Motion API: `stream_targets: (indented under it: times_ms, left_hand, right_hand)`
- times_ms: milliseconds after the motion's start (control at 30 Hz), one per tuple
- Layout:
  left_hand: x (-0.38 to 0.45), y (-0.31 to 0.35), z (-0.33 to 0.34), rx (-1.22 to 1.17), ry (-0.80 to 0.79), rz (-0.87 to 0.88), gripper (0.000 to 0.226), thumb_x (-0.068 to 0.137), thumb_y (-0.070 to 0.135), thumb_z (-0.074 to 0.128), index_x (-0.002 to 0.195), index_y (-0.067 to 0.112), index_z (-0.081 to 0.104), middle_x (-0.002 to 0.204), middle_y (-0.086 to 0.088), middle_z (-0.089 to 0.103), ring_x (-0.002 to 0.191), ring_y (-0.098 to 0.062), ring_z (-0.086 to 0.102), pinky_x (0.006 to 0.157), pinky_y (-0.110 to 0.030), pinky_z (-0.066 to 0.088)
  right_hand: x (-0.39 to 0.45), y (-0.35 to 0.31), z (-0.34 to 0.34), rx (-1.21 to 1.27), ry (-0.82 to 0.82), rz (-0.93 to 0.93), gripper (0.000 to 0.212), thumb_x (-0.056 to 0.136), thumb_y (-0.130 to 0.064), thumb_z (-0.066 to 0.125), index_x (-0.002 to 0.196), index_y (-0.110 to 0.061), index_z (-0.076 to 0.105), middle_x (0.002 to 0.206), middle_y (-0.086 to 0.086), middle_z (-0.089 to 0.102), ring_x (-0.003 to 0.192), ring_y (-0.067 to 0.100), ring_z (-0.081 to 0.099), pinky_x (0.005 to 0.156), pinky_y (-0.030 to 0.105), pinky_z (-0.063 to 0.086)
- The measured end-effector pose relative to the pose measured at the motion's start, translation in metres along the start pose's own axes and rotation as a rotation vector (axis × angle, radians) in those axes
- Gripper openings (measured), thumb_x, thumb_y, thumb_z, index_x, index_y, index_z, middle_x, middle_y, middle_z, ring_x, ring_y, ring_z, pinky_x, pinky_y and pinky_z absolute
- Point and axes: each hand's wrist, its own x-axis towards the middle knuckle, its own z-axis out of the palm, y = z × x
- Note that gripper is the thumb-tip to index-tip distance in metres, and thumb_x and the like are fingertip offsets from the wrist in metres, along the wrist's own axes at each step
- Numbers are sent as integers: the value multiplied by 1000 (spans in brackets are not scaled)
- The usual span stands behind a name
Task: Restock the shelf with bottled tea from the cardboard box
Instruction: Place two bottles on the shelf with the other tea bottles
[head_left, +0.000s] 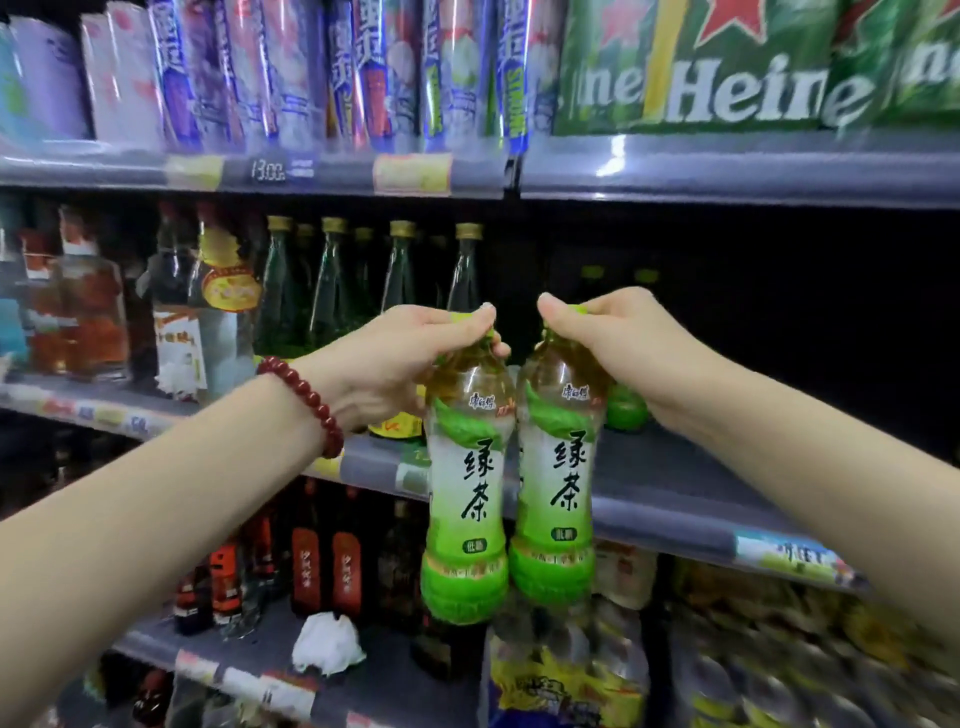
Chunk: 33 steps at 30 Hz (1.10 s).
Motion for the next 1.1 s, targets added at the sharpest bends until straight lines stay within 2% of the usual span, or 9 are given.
stream_targets:
  times_ms: [100, 167, 300, 433, 533, 633, 833, 1000, 1100]
  left_hand:
    - [16, 22, 27, -23, -51, 44, 34, 87, 44, 56, 87, 13, 70, 119, -15, 66, 90, -24, 58, 79, -37, 52]
    - [24, 35, 42, -10, -74, 74, 33, 86, 45, 57, 84, 15, 71, 116, -14, 67, 87, -23, 60, 81, -41, 52]
    - [39, 56, 65, 0, -103, 163, 39, 86, 43, 59, 96, 8, 71, 102, -11, 70, 71, -16, 63, 64, -30, 55]
    - [52, 65, 80, -27, -81, 251, 42, 86, 40, 61, 100, 2, 69, 96, -18, 64, 79, -27, 61, 75, -40, 50]
    - [59, 66, 89, -31, -52, 319, 39, 86, 37, 62, 100, 1, 69, 89, -16, 64, 73, -24, 59, 64, -29, 48]
    - [67, 64, 95, -19, -29, 380, 34, 86, 31, 63, 99, 0, 70, 85, -10, 66, 65, -14, 59, 52, -19, 48]
    - [83, 51, 102, -17, 12, 449, 22, 86, 20, 65, 100, 3, 70, 85, 0, 70, 72, -3, 64, 70, -16, 52]
    - [95, 49, 100, -115, 15, 421, 21, 85, 18, 65, 96, 1, 69, 79, -3, 70, 64, -2, 66, 63, -17, 56]
    - [105, 50, 100, -100, 31, 442, 20, 85, 16, 66, 97, 1, 69, 82, -3, 71, 68, -3, 67, 70, -19, 56]
  right_hand:
    - [0, -4, -36, -25, 77, 12, 57, 85, -56, 59, 104, -5, 71, 107, 9, 72, 101, 20, 67, 98, 38, 49]
    - [-1, -7, -58, -33, 118, 1, 54, 85, -55, 60, 106, -6, 71, 103, 7, 73, 98, 18, 68, 94, 34, 50]
    - [-7, -7, -88, -35, 203, -56, 45, 88, -49, 60, 89, -6, 74, 88, 8, 75, 86, 17, 71, 81, 29, 53]
    - [-6, 1, -99, -65, 336, -131, 51, 85, -48, 63, 81, 3, 69, 83, 21, 73, 70, 20, 67, 76, 40, 56]
    - [-6, 8, -101, -88, 423, -150, 42, 84, -48, 63, 81, -7, 73, 81, 13, 75, 81, 24, 71, 79, 42, 56]
    - [-5, 15, -101, -90, 471, -144, 32, 84, -48, 63, 81, -18, 74, 81, -1, 75, 83, 16, 70, 83, 41, 57]
    - [8, 33, -95, -77, 510, -111, 30, 85, -48, 62, 85, -20, 74, 82, -6, 74, 83, 13, 69, 84, 42, 57]
    - [24, 39, -93, -56, 498, -103, 31, 86, -48, 61, 81, -19, 72, 81, -3, 73, 82, 15, 69, 82, 43, 57]
    - [33, 43, -94, -45, 514, -109, 31, 86, -48, 61, 80, -19, 72, 79, -3, 73, 81, 15, 69, 81, 41, 57]
